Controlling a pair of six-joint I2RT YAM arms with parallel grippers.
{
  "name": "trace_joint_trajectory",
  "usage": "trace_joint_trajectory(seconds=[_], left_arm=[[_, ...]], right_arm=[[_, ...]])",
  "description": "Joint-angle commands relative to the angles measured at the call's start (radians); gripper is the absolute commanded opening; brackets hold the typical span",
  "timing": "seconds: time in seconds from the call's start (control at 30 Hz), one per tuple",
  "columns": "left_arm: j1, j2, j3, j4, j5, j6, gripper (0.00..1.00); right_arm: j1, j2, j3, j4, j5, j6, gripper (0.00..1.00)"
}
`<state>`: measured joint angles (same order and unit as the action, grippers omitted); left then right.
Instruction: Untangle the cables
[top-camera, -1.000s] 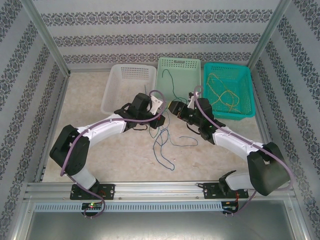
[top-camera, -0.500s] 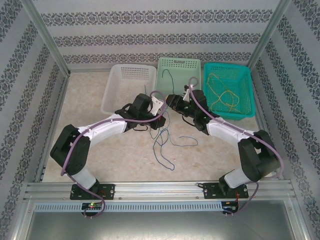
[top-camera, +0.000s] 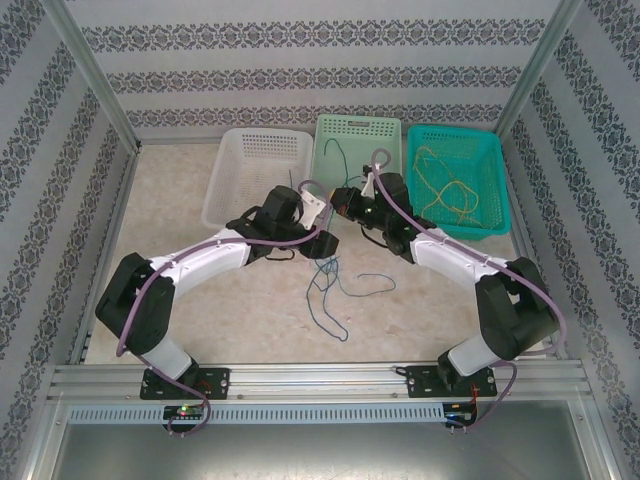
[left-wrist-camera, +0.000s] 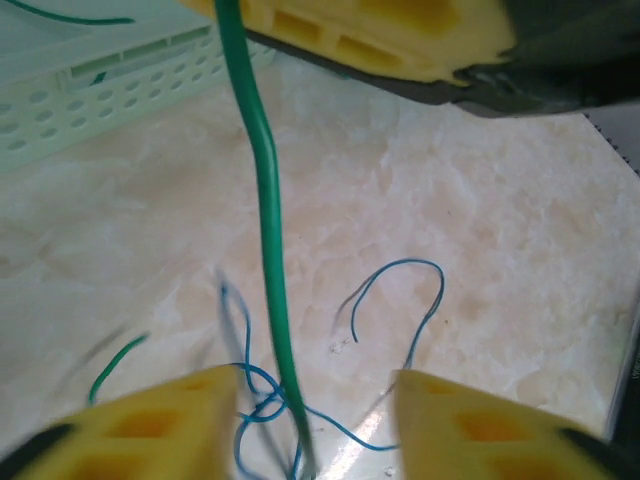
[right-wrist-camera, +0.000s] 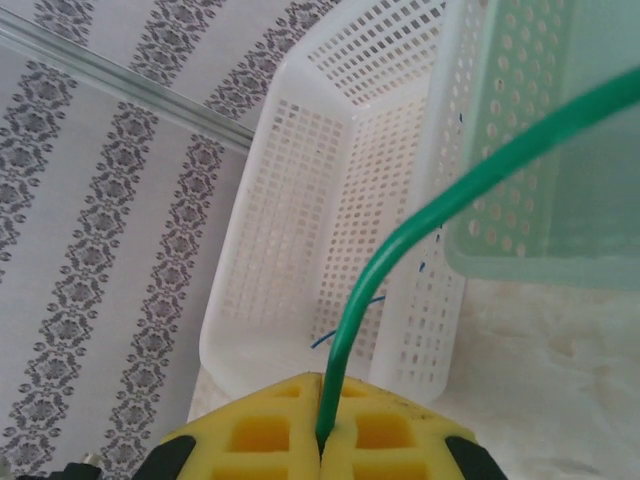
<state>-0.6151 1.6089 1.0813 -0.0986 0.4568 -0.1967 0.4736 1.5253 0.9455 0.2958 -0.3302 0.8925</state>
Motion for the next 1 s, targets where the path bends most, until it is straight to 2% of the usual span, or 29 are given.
trace_joint_trajectory(seconds=[0.0, 0.07, 0.23, 0.43, 0.53, 0.67, 0.8, 0.97], left_arm=[[-0.005, -0.047, -0.007, -0.03, -0.094, -0.006, 0.9], [-0.004, -0.072, -0.028, -0.025, -0.133, -0.007, 0.99], [0.003, -0.106, -0.05, -0.005, -0.148, -0.006, 1.0], [0.01, -0.11, -0.057, 0.013, -0.181, -0.05, 1.0], [0.015, -0.134, -0.085, 0.068, -0.171, -0.068, 1.0], [0.016, -0.117, -0.071, 0.069, -0.162, -0.076, 1.0], [0.017, -0.043, 0.009, -0.002, -0.144, -0.112, 0.98], [0.019, 0.016, 0.043, 0.067, -0.098, -0.184, 0.97]], right_arm=[[0.004, -0.065, 0.101, -0.118, 0.016, -0.108, 0.0], [0.009, -0.094, 0.152, -0.218, 0.038, -0.183, 0.0], [0.011, -0.169, 0.215, -0.364, 0.089, -0.278, 0.0], [-0.009, -0.263, 0.225, -0.376, 0.123, -0.29, 0.0], [-0.052, -0.285, 0.23, -0.342, 0.078, -0.243, 0.0], [-0.054, -0.245, 0.325, -0.483, 0.014, -0.291, 0.0], [-0.049, -0.273, 0.269, -0.4, -0.011, -0.262, 0.0], [-0.037, -0.295, 0.249, -0.393, -0.036, -0.288, 0.0]])
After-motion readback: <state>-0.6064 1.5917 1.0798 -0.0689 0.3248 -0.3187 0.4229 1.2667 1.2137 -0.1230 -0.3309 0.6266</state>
